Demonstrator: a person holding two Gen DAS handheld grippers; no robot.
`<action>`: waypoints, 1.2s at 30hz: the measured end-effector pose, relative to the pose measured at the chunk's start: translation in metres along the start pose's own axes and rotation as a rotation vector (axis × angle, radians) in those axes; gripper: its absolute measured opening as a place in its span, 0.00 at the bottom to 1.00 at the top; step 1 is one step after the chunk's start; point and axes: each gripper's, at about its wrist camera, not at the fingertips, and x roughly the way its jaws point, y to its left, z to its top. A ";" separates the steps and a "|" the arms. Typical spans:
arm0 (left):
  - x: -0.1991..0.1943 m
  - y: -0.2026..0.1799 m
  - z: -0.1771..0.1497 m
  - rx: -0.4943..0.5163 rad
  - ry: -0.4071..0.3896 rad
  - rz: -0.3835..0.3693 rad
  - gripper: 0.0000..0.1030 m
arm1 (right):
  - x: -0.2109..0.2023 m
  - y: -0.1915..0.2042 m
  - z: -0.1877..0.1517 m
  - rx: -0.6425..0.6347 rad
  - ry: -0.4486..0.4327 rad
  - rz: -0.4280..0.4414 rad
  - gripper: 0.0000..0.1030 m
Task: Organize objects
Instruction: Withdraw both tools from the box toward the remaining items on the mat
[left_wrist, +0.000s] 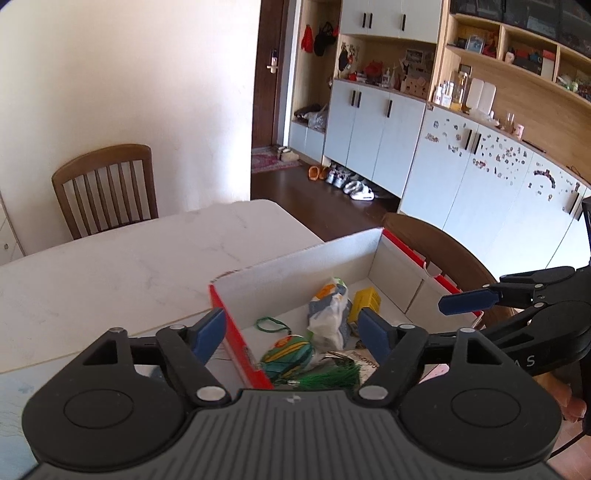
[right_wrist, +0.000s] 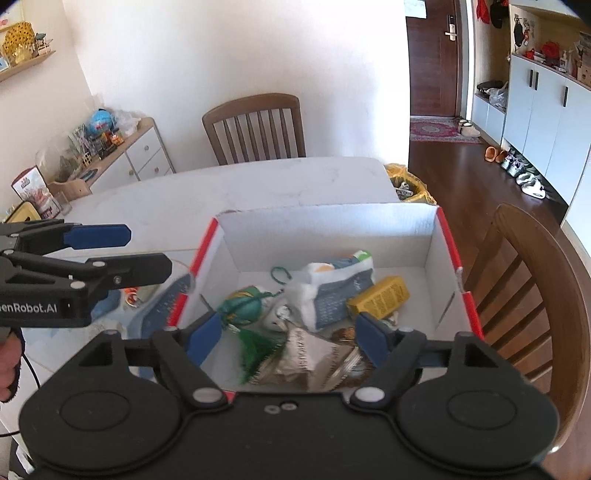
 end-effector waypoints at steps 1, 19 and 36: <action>-0.004 0.004 0.000 -0.002 -0.006 0.000 0.80 | 0.000 0.004 0.001 0.003 -0.004 0.000 0.79; -0.041 0.110 -0.026 -0.080 -0.028 0.042 0.92 | 0.022 0.101 0.014 -0.029 -0.047 0.045 0.96; -0.034 0.205 -0.080 -0.141 0.018 0.125 1.00 | 0.074 0.169 0.023 -0.077 0.024 0.041 0.96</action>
